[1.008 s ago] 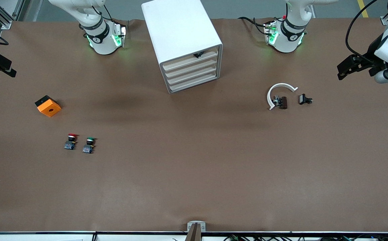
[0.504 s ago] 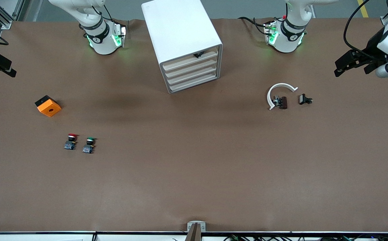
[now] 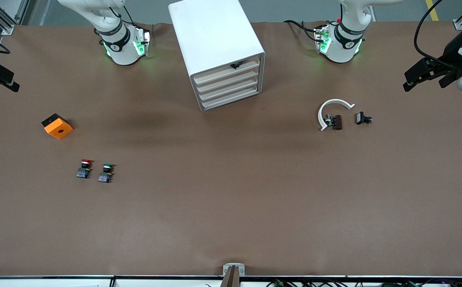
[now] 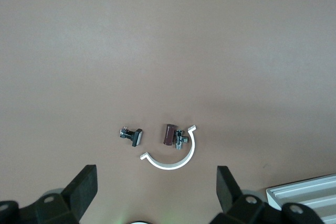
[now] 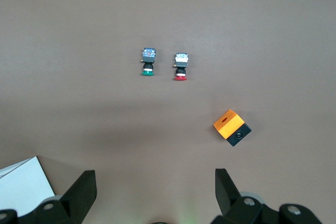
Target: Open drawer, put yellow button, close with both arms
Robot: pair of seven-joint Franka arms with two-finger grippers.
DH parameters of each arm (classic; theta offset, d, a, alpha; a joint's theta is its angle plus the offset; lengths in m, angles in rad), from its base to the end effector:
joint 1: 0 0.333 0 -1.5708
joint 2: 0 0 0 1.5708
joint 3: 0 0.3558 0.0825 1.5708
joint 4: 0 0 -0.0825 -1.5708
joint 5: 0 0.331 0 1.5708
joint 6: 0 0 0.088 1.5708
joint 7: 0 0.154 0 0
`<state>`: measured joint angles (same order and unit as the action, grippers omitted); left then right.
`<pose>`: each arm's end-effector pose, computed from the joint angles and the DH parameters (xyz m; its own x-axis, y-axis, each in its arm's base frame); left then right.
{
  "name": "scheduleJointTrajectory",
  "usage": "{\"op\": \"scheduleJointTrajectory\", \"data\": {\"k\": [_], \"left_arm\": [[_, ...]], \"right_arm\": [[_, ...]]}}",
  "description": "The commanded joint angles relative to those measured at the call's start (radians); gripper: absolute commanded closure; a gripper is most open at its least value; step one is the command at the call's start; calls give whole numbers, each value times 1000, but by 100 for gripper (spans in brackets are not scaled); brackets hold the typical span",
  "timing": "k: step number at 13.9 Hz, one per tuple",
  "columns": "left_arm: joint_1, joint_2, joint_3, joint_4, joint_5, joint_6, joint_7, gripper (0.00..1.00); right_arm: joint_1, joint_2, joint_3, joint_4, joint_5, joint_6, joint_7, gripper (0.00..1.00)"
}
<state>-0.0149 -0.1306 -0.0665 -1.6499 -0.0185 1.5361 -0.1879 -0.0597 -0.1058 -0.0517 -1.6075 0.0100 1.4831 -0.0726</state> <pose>0.4505 -0.0421 0.6433 0.9943 0.1061 0.0144 0.1059 -0.9943 0.0127 0.4513 -0.0504 0.6450 0.9991 -0.0375 -0.0176 -0.0378 -0.9991 -0.0168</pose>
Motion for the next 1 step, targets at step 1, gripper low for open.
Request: {"op": "scheduleJointTrajectory", "data": {"k": [1], "left_arm": [[4,8,2,29,2,-22,8,0]], "right_arm": [[3,-22,-5,-17,12,8,-15,0]]}}
